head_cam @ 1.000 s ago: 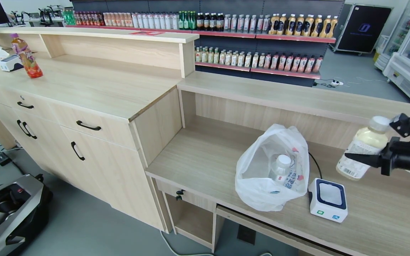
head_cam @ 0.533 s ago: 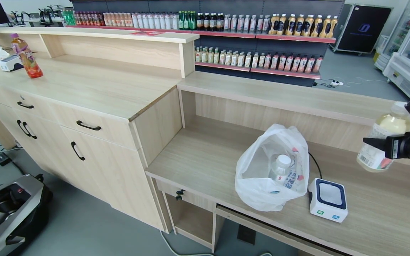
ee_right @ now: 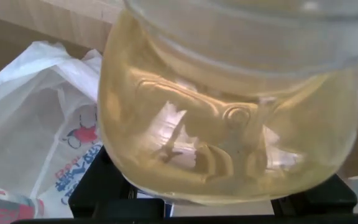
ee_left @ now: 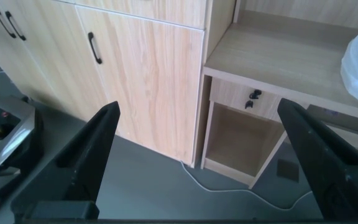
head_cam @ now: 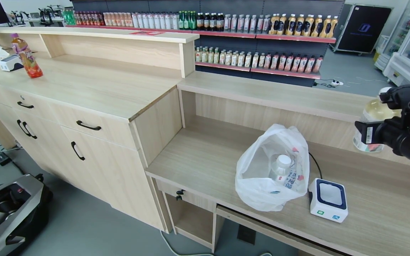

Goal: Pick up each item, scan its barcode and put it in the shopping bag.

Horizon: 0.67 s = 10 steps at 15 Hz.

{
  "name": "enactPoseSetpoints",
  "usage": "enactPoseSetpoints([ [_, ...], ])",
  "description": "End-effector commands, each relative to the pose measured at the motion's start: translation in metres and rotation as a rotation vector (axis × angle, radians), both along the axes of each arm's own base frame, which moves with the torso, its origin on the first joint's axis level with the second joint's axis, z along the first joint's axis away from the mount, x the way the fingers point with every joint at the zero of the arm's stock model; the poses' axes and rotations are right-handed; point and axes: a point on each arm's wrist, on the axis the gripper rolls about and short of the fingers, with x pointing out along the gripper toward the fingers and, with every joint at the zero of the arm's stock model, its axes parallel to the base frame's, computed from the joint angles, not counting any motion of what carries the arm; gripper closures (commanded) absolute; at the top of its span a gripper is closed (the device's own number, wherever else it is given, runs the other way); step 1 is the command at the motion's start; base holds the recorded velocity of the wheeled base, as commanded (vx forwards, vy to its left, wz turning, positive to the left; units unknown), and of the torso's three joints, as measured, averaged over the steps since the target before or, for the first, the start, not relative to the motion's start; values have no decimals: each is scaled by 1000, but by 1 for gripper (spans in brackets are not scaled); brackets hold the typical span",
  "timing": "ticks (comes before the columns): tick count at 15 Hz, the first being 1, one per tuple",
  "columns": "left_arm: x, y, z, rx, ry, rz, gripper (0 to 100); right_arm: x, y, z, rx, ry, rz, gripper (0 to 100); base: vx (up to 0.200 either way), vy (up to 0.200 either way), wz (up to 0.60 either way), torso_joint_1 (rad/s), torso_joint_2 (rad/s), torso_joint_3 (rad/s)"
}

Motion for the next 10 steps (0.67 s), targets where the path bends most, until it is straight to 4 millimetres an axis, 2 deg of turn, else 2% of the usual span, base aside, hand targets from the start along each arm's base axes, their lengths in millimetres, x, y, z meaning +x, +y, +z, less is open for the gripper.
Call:
enactPoseSetpoints([
  [1, 0, 0, 0, 0, 0, 1, 0, 11, 8, -14, -6, 43, 4, 100, 0, 0, 0, 0, 0, 0],
  [2, 0, 0, 0, 0, 0, 1, 0, 14, 11, -17, -4, 48, 7, 100, 0, 0, 0, 0, 0, 0],
  [6, 0, 0, 0, 0, 0, 1, 0, 21, 17, -24, 27, 38, 33, 100, 0, 0, 600, 2, 1, 2],
  [7, 0, 0, 0, 0, 0, 1, 0, 27, 18, -30, 106, 29, 77, 100, 0, 0, 0, 0, 0, 0],
  [10, 0, 0, 0, 0, 0, 1, 0, 43, 11, -60, 187, 90, 57, 100, 0, 0, 0, 0, 0, 0],
])
